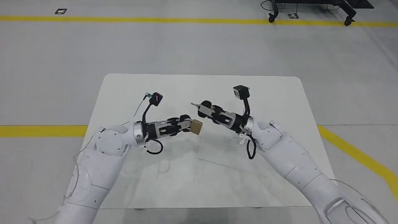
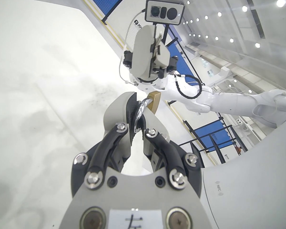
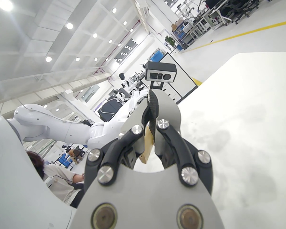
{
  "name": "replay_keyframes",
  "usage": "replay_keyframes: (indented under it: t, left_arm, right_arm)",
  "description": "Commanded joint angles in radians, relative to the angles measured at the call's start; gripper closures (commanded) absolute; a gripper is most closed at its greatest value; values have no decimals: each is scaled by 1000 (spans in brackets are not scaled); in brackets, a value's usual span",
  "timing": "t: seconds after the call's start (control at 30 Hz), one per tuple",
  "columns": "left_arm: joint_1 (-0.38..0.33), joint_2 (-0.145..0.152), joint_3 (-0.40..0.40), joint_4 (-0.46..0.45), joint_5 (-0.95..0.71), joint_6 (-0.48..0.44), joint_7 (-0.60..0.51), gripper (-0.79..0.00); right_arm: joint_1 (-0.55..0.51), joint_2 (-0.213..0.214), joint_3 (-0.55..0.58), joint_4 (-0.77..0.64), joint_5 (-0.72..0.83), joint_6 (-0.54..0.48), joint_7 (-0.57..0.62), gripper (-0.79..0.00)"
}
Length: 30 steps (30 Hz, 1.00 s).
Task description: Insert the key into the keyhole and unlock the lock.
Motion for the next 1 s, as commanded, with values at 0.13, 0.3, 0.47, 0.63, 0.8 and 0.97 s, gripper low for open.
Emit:
replay_keyframes:
  t: [0.13,0.3,0.47,0.63,0.8,0.97]
  left_arm:
    - [-33,4,-7,23,-24,73,35,0]
    - [-40,4,0,21,-18,85,31,0]
    - [-40,4,0,21,-18,85,31,0]
    - [-30,17,-14,-49,279,215,143,0]
    - [50,29,-6,-290,750,495,325,0]
    - [50,29,-6,-290,750,495,325,0]
  right_arm:
    - [12,-14,-11,31,28,-69,13,0]
    - [-14,-4,26,1,46,-82,33,0]
    - [-21,0,44,-12,28,-82,58,0]
    - [-21,-5,45,-28,32,-82,73,0]
    - [-27,-4,61,-18,26,-80,59,0]
    - [-27,-4,61,-18,26,-80,59,0]
